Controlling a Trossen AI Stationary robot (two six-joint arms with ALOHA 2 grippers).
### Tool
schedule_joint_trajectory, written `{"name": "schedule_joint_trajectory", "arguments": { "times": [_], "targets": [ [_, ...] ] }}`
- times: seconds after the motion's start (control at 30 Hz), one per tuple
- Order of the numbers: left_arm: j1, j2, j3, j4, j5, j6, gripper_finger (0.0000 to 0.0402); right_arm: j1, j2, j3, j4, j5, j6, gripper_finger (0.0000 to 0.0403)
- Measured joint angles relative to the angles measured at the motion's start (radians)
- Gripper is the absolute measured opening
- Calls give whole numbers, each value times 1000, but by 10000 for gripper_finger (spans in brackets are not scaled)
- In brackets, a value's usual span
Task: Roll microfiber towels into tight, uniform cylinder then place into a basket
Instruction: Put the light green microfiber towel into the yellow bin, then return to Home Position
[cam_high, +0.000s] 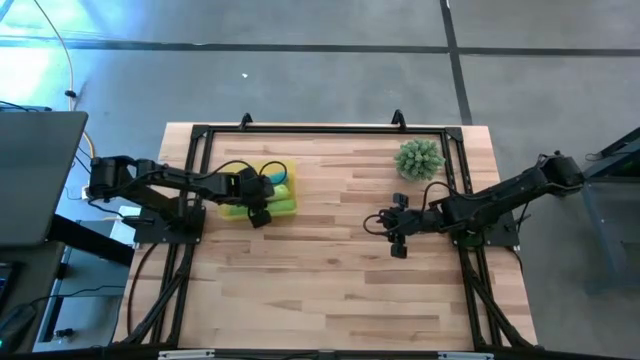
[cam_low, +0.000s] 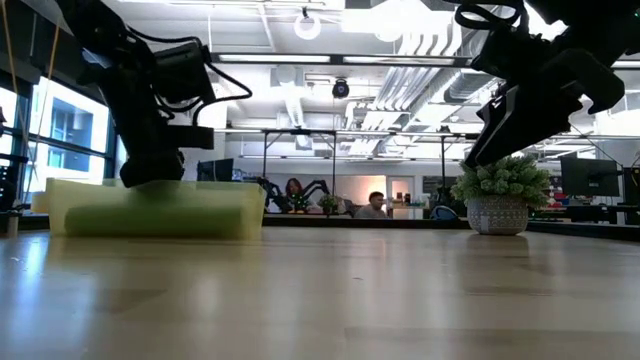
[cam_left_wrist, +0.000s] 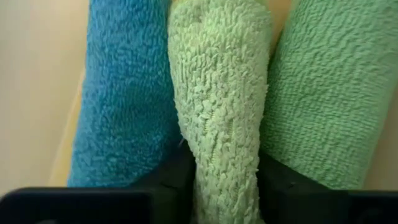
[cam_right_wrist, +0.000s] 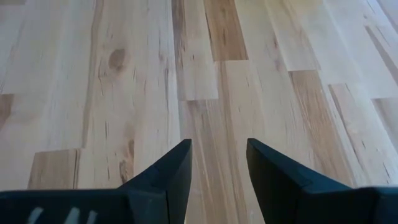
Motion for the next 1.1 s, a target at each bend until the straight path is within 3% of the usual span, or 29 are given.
{"name": "schedule_joint_trajectory", "arguments": {
  "times": [0.2, 0.37, 0.7, 0.87, 1.1],
  "targets": [
    [-1, 0, 17, -46, 20, -53, 169, 0, 0, 0, 0, 0, 0, 147],
    [-1, -1, 74, -91, 34, -94, 201, 0, 0, 0, 0, 0, -6, 147],
    [1, -2, 119, -329, 61, -124, 206, 0, 0, 0, -26, 0, -12, 147],
    [-11, -2, 135, -342, 67, -117, 207, 0, 0, 0, -26, 0, -67, 147],
    [-19, -4, 266, -475, 41, -63, 205, 0, 0, 0, -27, 0, -96, 147]
  ]
}}
